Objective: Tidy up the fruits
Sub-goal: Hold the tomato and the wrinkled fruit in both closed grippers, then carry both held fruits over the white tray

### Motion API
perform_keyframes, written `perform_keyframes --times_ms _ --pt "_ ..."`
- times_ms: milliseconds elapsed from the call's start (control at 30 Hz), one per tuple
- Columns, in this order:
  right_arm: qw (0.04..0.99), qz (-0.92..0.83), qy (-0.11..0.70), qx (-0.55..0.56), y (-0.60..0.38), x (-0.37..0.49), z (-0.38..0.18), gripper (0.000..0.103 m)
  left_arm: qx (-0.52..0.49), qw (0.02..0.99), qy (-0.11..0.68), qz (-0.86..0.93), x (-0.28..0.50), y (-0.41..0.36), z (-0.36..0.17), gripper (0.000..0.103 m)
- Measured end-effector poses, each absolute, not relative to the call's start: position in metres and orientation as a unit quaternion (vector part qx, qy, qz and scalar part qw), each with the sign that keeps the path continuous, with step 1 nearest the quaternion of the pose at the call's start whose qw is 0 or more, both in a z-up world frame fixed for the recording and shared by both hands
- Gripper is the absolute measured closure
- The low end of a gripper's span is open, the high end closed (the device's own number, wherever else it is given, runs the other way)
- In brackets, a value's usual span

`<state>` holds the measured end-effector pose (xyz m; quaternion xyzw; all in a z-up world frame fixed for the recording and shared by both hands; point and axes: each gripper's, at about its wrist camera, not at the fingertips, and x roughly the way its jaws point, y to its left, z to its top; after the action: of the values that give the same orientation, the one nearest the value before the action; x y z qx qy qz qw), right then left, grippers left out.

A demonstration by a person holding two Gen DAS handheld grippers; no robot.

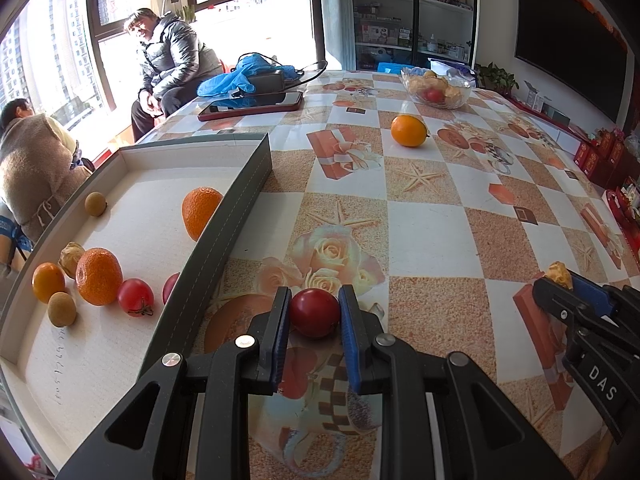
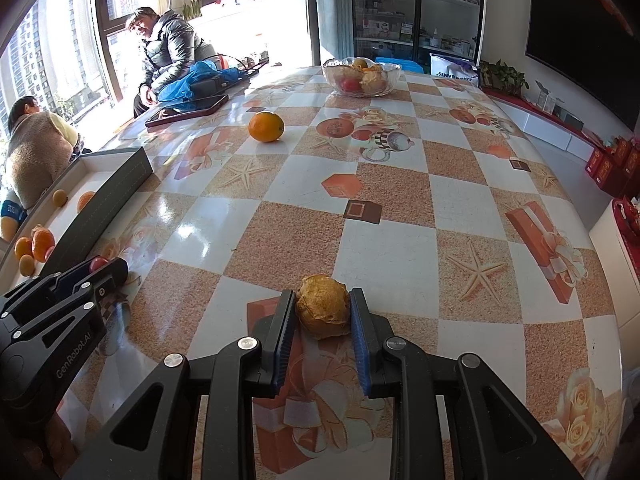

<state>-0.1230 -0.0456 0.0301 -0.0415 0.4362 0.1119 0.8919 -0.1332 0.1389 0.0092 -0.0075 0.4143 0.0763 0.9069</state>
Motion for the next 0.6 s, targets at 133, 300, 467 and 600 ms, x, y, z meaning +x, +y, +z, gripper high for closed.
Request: perform_keyframes --times_ms 133,300,467,600 --pt "0.884 0.121 0.450 -0.042 -0.048 -0.124 0.032 0.075 -0.026 0.899 0.435 0.045 -0.136 0.140 0.013 0.078" --pt "0.872 0.130 0.471 -0.011 -0.063 -0.123 0.036 0.075 -0.075 0.890 0.449 0.000 -0.145 0.148 0.021 0.078" --pt "0.861 0.135 0.488 0.039 -0.082 -0.121 0.044 0.075 -0.117 0.885 0.449 -0.031 -0.156 0.162 0.030 0.078" --pt "0.856 0.139 0.495 0.058 -0.088 -0.121 0.047 0.075 -0.110 0.889 0.442 -0.032 -0.164 0.164 0.041 0.078"
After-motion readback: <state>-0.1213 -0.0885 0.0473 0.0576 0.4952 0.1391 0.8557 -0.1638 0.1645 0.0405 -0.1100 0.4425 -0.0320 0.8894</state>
